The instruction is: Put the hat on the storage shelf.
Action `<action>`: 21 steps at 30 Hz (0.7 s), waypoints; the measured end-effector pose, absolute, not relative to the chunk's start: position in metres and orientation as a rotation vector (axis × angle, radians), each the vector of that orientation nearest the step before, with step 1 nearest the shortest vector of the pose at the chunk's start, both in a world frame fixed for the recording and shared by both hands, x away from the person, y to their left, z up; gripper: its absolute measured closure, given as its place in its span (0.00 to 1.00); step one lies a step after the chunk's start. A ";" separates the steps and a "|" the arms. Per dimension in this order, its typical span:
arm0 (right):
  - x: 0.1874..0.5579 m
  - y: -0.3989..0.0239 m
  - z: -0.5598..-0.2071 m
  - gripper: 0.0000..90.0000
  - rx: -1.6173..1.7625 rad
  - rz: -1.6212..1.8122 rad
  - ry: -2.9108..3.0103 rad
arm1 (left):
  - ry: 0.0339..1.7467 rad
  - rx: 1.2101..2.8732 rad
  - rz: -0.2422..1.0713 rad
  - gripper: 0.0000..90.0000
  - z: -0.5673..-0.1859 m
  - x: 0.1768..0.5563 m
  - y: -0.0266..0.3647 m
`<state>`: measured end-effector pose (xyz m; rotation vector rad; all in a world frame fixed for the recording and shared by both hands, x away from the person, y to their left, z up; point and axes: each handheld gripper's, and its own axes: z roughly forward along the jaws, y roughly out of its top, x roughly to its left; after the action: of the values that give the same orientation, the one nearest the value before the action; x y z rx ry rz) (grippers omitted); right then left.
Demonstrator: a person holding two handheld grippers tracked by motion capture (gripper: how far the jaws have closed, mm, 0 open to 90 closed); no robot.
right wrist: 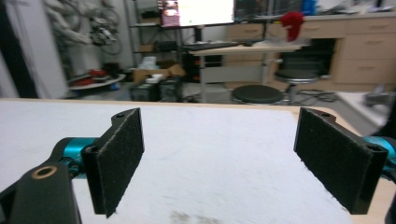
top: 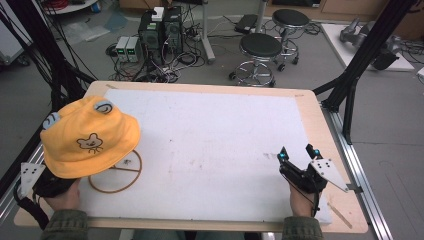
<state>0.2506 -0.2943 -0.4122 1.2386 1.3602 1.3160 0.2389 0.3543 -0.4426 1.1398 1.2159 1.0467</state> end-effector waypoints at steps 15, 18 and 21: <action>0.250 -0.294 -0.426 0.17 1.283 1.241 1.364 | 1.211 1.139 1.018 0.32 -0.444 0.241 0.353; 0.251 -0.295 -0.426 0.17 1.286 1.242 1.372 | 1.213 1.140 1.014 0.32 -0.444 0.242 0.353; 0.252 -0.294 -0.427 0.16 1.291 1.247 1.383 | 1.213 1.137 1.012 0.32 -0.444 0.241 0.353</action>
<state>0.2518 -0.2942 -0.4269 1.2907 1.3829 1.2470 0.2415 0.3525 -0.4443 1.1368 1.2125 1.0117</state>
